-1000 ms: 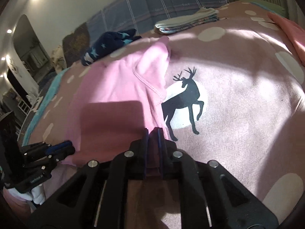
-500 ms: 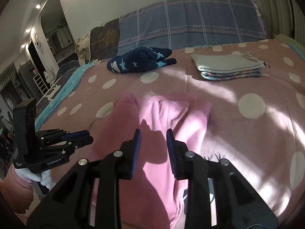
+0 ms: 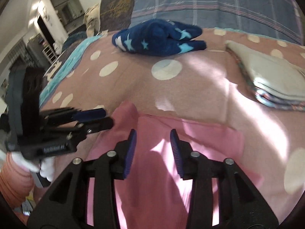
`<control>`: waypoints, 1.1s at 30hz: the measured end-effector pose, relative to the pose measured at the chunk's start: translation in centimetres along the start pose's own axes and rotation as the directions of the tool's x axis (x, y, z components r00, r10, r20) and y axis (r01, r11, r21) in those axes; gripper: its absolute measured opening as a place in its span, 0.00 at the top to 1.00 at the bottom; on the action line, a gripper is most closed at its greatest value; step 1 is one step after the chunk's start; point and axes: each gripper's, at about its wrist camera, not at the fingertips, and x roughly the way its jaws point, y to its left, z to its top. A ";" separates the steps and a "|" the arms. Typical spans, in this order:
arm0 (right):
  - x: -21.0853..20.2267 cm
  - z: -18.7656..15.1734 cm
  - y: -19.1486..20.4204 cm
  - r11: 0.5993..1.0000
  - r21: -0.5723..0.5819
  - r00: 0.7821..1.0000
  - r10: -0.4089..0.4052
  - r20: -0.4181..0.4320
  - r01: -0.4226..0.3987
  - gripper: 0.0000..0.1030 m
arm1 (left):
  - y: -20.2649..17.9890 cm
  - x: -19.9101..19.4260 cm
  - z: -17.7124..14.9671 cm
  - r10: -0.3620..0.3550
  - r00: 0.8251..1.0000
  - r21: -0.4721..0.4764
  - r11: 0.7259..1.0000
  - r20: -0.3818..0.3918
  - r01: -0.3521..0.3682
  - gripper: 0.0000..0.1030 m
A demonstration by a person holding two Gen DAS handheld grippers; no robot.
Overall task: Fold small clothes
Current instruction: 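Open both tools and release the folded hem onto the shirt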
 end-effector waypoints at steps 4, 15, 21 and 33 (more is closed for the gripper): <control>1.7 -0.2 0.9 0.991 -0.131 0.999 -0.016 -0.032 0.012 0.44 | 0.7 0.8 -0.4 0.062 0.998 0.033 0.998 0.021 -0.062 0.93; 0.6 -0.7 -2.2 0.997 -0.002 0.995 -0.079 0.067 0.079 0.72 | 1.2 -2.7 -0.8 0.063 0.987 0.011 0.998 0.151 -0.065 0.84; 0.3 -1.0 -2.6 0.998 0.002 0.998 -0.056 0.010 0.056 0.63 | -1.2 1.4 -1.2 0.214 0.975 0.153 0.963 0.061 -0.221 0.85; -7.8 -6.5 -3.8 0.997 0.059 0.988 -0.061 0.142 0.053 0.69 | -4.1 -5.6 -4.2 0.011 0.977 0.124 0.992 0.213 -0.038 0.85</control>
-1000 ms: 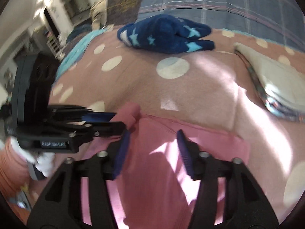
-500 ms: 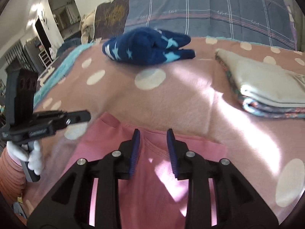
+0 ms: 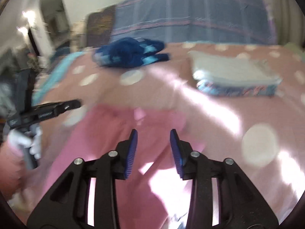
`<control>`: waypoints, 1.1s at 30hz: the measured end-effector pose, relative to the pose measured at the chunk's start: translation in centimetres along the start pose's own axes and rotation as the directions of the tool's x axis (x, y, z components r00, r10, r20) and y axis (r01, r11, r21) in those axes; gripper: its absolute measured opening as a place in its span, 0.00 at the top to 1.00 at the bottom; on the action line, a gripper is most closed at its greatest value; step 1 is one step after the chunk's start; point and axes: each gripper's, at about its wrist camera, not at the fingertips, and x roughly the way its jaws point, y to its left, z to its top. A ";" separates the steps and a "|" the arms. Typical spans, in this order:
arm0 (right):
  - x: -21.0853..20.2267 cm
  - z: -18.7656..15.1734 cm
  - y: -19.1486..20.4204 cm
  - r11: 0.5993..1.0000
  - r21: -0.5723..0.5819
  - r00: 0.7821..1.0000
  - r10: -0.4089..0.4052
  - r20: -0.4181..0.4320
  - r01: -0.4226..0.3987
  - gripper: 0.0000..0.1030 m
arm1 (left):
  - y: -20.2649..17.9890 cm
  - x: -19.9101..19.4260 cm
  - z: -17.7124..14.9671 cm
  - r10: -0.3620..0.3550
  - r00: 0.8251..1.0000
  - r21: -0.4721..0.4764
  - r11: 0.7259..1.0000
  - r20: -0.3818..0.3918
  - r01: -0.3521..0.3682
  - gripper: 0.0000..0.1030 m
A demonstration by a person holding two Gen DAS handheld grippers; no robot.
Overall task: Fold small clothes
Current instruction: 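Open both tools and release the folded hem onto the shirt, then grasp the folded shirt edge with the left tool while the right tool grasps beside it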
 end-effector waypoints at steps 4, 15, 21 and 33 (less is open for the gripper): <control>2.5 -2.5 0.0 0.997 0.018 0.992 -0.070 -0.101 0.072 0.77 | -3.7 4.1 -4.9 0.071 0.981 0.134 0.990 -0.182 -0.047 0.82; -3.6 -6.0 -0.5 0.988 0.153 1.000 -0.024 0.009 0.023 0.71 | -5.6 -2.4 -8.0 0.052 0.994 0.126 0.991 -0.091 -0.041 0.72; -6.4 -11.8 3.8 0.982 0.036 0.980 0.188 -0.060 -0.186 0.67 | -6.0 -4.3 -13.1 0.080 0.977 0.219 0.975 -0.198 -0.035 0.63; -8.2 -10.6 2.5 0.987 0.151 0.998 0.058 0.025 -0.061 0.46 | -4.7 -5.9 -11.8 0.061 0.986 0.094 0.994 -0.156 -0.047 0.56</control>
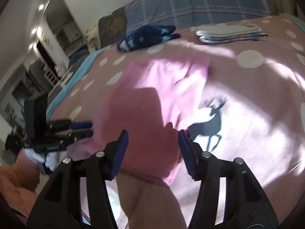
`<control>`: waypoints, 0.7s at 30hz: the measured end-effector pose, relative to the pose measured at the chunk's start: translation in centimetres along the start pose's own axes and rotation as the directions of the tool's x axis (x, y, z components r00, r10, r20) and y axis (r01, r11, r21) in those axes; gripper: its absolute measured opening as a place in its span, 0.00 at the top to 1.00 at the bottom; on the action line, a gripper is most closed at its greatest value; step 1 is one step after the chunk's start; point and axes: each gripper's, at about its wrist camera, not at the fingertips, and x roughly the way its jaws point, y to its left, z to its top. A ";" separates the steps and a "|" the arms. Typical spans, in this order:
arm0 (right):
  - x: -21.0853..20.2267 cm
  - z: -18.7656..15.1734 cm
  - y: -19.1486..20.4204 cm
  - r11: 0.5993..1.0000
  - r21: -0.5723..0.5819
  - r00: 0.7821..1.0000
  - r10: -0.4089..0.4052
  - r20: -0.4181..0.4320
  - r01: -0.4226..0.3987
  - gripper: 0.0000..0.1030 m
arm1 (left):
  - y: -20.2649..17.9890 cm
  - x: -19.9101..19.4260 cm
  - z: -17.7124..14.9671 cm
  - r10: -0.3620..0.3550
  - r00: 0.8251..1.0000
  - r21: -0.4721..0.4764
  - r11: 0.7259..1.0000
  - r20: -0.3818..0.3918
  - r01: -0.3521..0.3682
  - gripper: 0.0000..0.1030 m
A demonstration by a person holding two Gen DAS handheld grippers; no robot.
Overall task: Fold small clothes
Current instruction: 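Grasp the folded shirt edge with the left tool while the right tool grasps beside it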
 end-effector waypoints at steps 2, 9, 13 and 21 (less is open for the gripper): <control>0.1 1.2 -2.2 0.996 0.091 1.000 0.011 0.000 -0.011 0.45 | 0.2 0.3 0.9 -0.002 1.000 -0.008 1.000 0.002 0.002 0.56; 3.8 2.6 -6.1 0.970 0.235 0.995 0.077 -0.069 -0.059 0.43 | 2.0 3.3 3.0 -0.019 0.998 -0.081 0.997 -0.066 0.014 0.55; 5.4 3.1 -6.7 0.953 0.279 0.983 0.154 -0.098 -0.121 0.40 | 2.7 5.1 4.1 -0.079 0.993 -0.114 0.991 -0.083 0.069 0.51; 7.8 5.2 -7.1 0.953 0.258 0.972 0.197 -0.128 -0.159 0.40 | 3.9 7.5 6.2 -0.153 0.984 -0.149 0.979 -0.094 0.138 0.47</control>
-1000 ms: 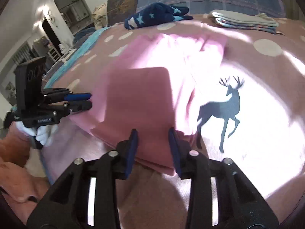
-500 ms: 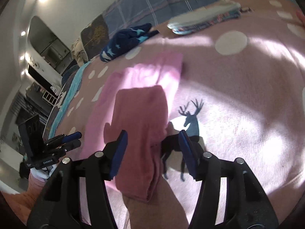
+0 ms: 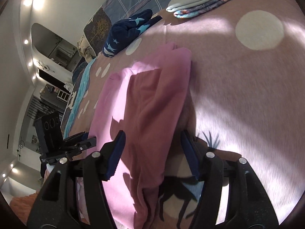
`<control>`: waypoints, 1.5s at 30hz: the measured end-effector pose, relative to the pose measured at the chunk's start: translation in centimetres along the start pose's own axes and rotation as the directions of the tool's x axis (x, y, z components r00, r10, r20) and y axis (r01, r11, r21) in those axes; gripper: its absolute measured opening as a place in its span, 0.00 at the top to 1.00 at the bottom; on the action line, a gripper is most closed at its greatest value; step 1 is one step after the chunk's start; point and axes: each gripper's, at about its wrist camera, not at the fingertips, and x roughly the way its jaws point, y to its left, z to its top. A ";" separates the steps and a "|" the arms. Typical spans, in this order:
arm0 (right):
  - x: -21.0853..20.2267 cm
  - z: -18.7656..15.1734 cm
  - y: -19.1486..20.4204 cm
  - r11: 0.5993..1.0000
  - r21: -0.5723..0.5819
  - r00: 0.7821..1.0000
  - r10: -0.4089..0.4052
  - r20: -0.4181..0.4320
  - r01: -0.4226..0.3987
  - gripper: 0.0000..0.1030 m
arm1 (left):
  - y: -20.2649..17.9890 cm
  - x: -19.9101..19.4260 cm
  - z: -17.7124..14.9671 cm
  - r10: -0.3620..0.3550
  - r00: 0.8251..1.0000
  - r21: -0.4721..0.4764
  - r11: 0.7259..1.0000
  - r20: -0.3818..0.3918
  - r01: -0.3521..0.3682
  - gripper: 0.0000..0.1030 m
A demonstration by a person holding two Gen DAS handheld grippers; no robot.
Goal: Fold small clothes
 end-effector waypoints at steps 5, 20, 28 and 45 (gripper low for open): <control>1.3 1.3 0.0 0.999 -0.027 1.000 0.026 -0.007 -0.026 0.40 | 0.9 1.0 1.5 -0.063 0.998 -0.025 0.998 0.004 0.063 0.48; 3.8 3.9 0.7 0.991 -0.131 0.999 0.017 -0.037 -0.022 0.55 | 1.5 3.5 4.6 -0.093 0.995 0.021 0.996 0.042 0.092 0.67; 1.2 1.7 5.0 0.954 -0.241 0.982 -0.158 0.101 0.179 0.81 | -4.3 -1.2 3.1 0.041 0.979 0.220 0.972 0.201 -0.085 0.75; -14.2 -8.5 15.0 0.837 -0.380 0.843 -0.165 0.512 0.394 0.82 | -15.8 -10.5 -0.2 -0.088 0.909 0.419 0.903 0.407 -0.100 0.76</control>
